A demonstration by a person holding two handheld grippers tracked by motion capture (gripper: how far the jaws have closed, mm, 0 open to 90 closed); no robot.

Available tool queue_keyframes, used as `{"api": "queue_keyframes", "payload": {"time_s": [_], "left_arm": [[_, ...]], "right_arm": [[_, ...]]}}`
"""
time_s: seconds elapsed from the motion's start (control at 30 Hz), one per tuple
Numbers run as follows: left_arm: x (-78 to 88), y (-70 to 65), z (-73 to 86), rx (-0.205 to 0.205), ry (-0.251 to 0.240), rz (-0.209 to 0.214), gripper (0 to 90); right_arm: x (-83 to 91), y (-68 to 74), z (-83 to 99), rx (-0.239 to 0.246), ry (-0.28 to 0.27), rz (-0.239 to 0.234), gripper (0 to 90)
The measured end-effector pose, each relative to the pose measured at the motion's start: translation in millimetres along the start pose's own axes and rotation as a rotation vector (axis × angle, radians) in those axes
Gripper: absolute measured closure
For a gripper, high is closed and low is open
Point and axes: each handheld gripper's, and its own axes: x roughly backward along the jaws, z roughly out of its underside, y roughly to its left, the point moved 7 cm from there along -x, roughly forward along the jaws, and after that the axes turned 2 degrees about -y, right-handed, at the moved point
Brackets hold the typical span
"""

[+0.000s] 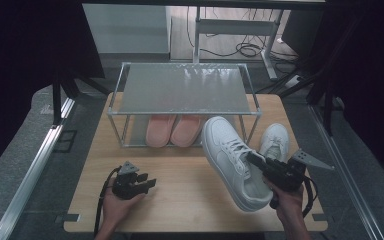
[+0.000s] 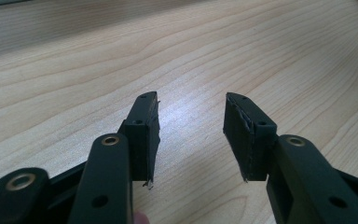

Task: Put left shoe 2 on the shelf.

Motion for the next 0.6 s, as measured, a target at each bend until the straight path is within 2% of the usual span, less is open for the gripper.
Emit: {"api": "queue_keyframes", "payload": {"time_s": [0.17,0.6], "left_arm": [[1.6,-0.1,-0.7,0.004,-0.01,-0.001,56.1],[3.0,-1.2,-0.7,0.0,-0.012,0.005,55.6]], "right_arm": [[-2.4,5.4,-12.8,0.019,-0.022,-0.006,80.8],[-16.0,15.9,-53.2,0.014,-0.094,-0.048,80.9]]}}
